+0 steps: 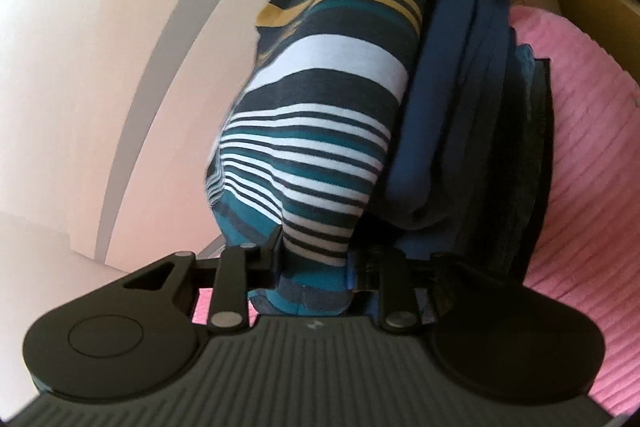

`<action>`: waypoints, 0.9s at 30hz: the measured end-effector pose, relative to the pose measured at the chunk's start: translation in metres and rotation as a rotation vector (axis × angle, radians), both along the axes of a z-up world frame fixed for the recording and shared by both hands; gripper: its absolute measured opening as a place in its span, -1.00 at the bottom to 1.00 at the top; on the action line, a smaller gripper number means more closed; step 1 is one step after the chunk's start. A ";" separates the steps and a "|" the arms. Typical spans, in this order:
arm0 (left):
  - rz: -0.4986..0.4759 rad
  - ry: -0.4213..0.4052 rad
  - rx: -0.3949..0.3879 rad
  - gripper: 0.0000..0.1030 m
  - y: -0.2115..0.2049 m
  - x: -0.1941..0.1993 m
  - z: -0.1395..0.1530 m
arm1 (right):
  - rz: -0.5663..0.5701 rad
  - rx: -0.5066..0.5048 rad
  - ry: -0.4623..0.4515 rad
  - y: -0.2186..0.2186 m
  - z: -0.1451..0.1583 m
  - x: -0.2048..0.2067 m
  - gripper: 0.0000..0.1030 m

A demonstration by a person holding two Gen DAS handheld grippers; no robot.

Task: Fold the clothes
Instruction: 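Lower the sweater onto the top of the navy clothes stack with both grippers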

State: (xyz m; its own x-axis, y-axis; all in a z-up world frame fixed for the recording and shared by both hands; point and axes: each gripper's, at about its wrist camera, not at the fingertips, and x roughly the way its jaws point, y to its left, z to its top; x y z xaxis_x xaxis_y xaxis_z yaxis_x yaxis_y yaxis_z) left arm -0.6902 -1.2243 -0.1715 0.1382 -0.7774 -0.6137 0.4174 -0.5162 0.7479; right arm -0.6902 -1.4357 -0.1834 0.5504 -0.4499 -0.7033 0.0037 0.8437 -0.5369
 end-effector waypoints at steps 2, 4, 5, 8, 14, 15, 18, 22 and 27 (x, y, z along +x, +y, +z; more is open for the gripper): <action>0.007 0.007 0.012 -0.40 -0.003 -0.020 -0.003 | 0.009 -0.004 0.004 0.003 -0.004 0.000 0.09; 0.037 0.060 0.032 -0.37 0.000 -0.027 0.004 | 0.007 -0.002 0.002 0.006 -0.007 0.000 0.11; 0.063 0.105 0.045 -0.37 0.004 -0.021 0.011 | -0.001 0.002 -0.003 0.006 -0.007 0.000 0.13; 0.140 0.241 0.087 -0.37 0.026 0.002 0.039 | -0.026 0.017 -0.017 0.005 -0.005 -0.003 0.36; 0.272 0.561 0.038 -0.37 0.015 0.036 0.096 | -0.063 0.050 -0.042 0.005 0.003 -0.011 0.45; 0.286 0.596 0.027 -0.37 0.003 0.037 0.100 | -0.069 0.056 -0.046 0.004 0.004 -0.011 0.45; 0.318 0.707 0.043 -0.38 -0.024 0.037 0.105 | -0.100 0.082 -0.064 0.003 0.013 -0.012 0.45; 0.385 0.852 0.233 -0.49 -0.066 0.035 0.081 | -0.170 0.174 -0.121 -0.003 0.029 -0.019 0.45; 0.395 0.837 0.263 -0.63 -0.061 0.023 0.073 | -0.365 0.454 -0.400 -0.036 0.067 -0.038 0.45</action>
State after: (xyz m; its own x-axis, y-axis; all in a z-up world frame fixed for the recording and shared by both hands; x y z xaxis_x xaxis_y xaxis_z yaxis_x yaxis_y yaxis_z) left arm -0.6670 -1.2855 -0.0987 -0.2017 -0.5920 -0.7803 0.9430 -0.3326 0.0086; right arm -0.7285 -1.4717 -0.1169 0.6757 -0.3648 -0.6406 0.4524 0.8913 -0.0304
